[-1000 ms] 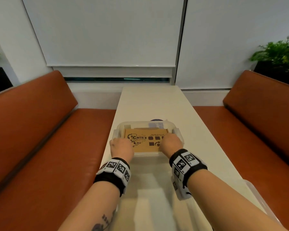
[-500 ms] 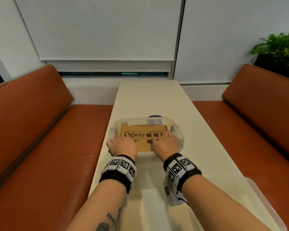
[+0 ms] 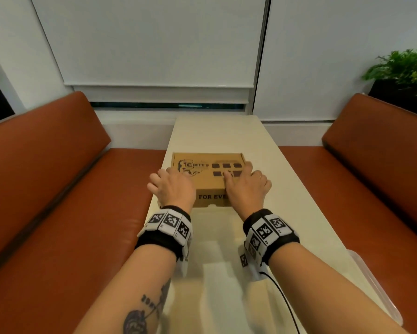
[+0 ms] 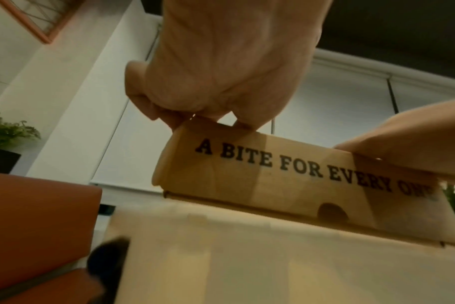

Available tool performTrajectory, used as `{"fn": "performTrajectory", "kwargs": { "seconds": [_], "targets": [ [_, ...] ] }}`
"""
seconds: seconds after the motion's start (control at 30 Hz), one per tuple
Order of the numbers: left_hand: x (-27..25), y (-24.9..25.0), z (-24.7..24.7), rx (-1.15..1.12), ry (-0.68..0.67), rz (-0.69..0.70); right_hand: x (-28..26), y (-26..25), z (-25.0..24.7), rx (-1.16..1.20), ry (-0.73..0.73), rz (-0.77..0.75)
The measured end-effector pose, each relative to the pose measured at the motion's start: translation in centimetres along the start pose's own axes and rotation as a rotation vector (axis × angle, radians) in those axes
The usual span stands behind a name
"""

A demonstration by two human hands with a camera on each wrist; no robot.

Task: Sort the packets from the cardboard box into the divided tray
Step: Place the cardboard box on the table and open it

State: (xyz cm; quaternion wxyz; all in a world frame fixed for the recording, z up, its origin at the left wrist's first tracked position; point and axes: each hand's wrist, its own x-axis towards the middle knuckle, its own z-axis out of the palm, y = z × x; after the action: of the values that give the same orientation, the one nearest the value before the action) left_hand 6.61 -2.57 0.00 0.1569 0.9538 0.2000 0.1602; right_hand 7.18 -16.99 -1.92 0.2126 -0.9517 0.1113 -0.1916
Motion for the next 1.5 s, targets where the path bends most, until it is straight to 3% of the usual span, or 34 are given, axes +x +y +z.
{"fn": "performTrajectory", "kwargs": {
  "seconds": [0.13,0.33,0.67,1.0,1.33,1.5],
  "targets": [
    [-1.3,-0.2,-1.8,-0.086,-0.004,-0.015,-0.9,-0.6,-1.9,0.204,0.008,-0.003],
    [-4.6,-1.3,-4.5,-0.366,-0.085,-0.049,-4.5,-0.8,-4.6,0.247,-0.018,-0.011],
    [-12.7,-5.6,-7.7,-0.338,-0.07,-0.045,-14.3,0.9,-6.4,0.34,-0.06,-0.01],
    [-17.9,-9.5,-2.7,-0.335,-0.145,-0.135,-20.5,3.8,-3.0,0.302,-0.091,0.064],
    [-19.5,-13.1,3.6,-0.379,-0.304,-0.185,-22.6,6.4,2.2,0.217,-0.333,0.12],
    [-19.4,-13.9,4.3,-0.34,-0.326,-0.141,-22.9,7.1,2.5,0.239,-0.361,0.093]
  ]
}}
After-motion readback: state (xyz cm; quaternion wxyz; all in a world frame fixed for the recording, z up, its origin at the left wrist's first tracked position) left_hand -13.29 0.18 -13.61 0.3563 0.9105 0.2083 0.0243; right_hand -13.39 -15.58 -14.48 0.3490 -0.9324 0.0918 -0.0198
